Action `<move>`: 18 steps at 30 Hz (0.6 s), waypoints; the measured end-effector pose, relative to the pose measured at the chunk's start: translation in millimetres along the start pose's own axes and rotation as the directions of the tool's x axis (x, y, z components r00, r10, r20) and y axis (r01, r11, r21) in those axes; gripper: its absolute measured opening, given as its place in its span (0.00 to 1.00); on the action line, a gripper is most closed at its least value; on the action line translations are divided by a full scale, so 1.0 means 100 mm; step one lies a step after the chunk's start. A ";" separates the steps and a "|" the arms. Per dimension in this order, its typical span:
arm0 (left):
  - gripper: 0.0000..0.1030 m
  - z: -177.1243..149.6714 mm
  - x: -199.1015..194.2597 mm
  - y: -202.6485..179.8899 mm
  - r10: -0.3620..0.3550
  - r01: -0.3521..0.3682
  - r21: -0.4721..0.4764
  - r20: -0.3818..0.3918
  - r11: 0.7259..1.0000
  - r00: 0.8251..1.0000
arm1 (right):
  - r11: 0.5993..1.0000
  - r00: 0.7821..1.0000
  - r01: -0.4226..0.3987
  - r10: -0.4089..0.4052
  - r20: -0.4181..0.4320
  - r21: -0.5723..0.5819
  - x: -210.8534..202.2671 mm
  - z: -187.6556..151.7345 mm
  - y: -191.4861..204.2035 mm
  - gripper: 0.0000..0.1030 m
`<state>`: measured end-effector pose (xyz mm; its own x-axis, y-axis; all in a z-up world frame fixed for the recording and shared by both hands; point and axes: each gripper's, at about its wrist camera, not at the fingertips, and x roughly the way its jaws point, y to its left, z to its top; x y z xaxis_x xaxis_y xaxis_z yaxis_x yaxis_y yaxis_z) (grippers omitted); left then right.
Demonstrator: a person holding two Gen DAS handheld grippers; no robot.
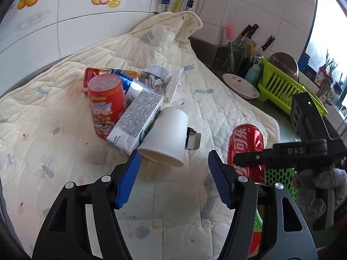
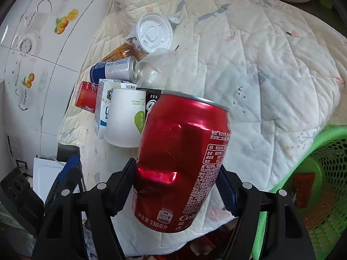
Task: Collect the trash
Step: 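Grasp the white paper cup with left tool while right tool carries the can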
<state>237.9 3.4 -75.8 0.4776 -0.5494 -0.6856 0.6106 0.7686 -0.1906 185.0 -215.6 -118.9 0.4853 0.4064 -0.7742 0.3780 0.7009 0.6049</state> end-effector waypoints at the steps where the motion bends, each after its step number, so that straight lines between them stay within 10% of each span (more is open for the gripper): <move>1: 0.62 0.05 0.06 -0.02 -0.009 0.009 0.005 -0.008 1.000 1.000 | 1.000 1.000 0.006 -0.006 0.007 -0.007 -0.04 -0.02 -0.02 0.66; 18: 0.57 0.33 0.83 -0.01 0.026 -0.016 0.066 -0.154 0.998 0.988 | 0.995 0.994 0.081 -0.076 0.082 -0.061 -0.59 -0.25 -0.29 0.66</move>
<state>297.4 -53.6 -109.6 0.3906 -0.4721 -0.7903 0.6429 0.7543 -0.1328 125.8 -245.9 -95.5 0.5185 0.3022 -0.7999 0.3677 0.7657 0.5277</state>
